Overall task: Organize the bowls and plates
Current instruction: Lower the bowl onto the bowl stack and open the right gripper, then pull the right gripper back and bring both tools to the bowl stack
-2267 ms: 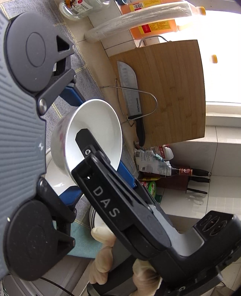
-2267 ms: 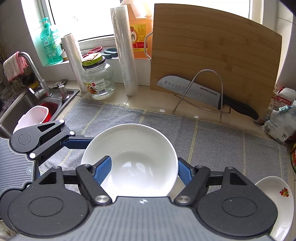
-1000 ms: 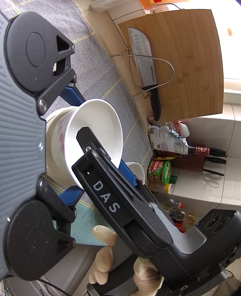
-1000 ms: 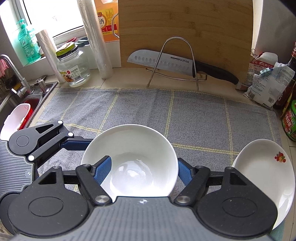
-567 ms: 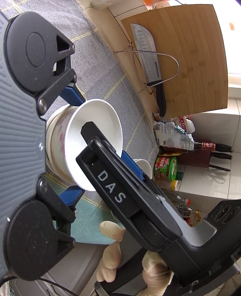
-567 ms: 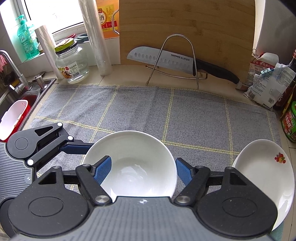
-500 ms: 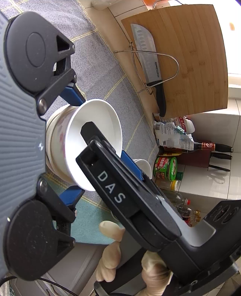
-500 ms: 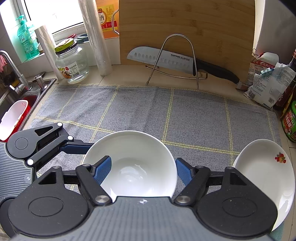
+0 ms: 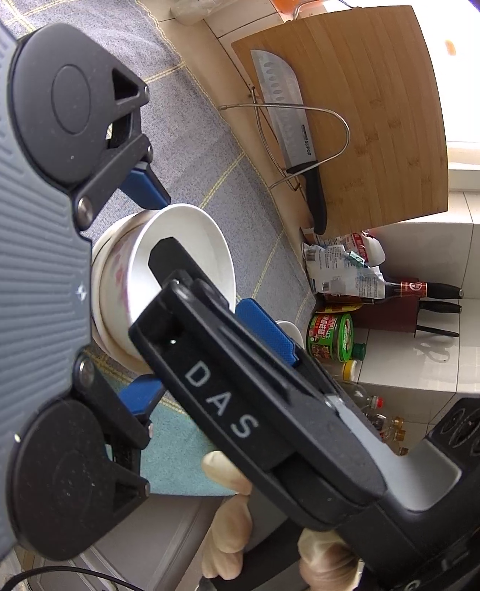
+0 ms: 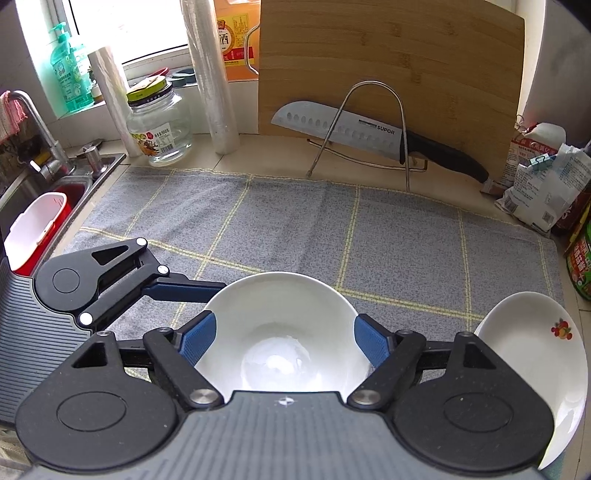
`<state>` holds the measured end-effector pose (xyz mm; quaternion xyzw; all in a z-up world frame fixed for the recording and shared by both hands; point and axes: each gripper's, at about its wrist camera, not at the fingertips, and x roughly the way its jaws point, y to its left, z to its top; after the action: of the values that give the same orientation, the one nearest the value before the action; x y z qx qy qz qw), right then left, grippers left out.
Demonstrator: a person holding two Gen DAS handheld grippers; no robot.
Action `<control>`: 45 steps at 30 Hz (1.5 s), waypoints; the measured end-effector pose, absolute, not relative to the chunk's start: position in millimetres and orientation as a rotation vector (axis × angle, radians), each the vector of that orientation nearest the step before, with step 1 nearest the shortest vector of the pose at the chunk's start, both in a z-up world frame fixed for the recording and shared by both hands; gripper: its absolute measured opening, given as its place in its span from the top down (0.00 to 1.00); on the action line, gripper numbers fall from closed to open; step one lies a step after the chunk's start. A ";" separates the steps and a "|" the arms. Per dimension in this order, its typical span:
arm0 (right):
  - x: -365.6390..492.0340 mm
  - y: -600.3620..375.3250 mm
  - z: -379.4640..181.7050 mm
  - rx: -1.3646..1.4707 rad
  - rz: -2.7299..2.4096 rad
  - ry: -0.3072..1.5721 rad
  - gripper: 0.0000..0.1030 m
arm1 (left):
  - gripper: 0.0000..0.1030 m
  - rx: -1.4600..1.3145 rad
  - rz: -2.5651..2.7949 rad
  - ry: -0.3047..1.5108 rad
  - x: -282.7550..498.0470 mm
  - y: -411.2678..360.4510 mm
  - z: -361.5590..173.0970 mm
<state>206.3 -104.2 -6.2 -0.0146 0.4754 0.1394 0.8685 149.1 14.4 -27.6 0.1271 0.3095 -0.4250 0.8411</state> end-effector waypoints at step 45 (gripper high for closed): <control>140.9 -143.7 -90.7 -0.075 0.198 0.981 0.00 | 0.01 0.307 -0.774 0.855 146.0 39.2 -88.9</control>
<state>140.9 -143.7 -90.7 -0.0359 0.4701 0.0949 0.8768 146.0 39.2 -88.9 0.1444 0.4027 -0.3644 0.8272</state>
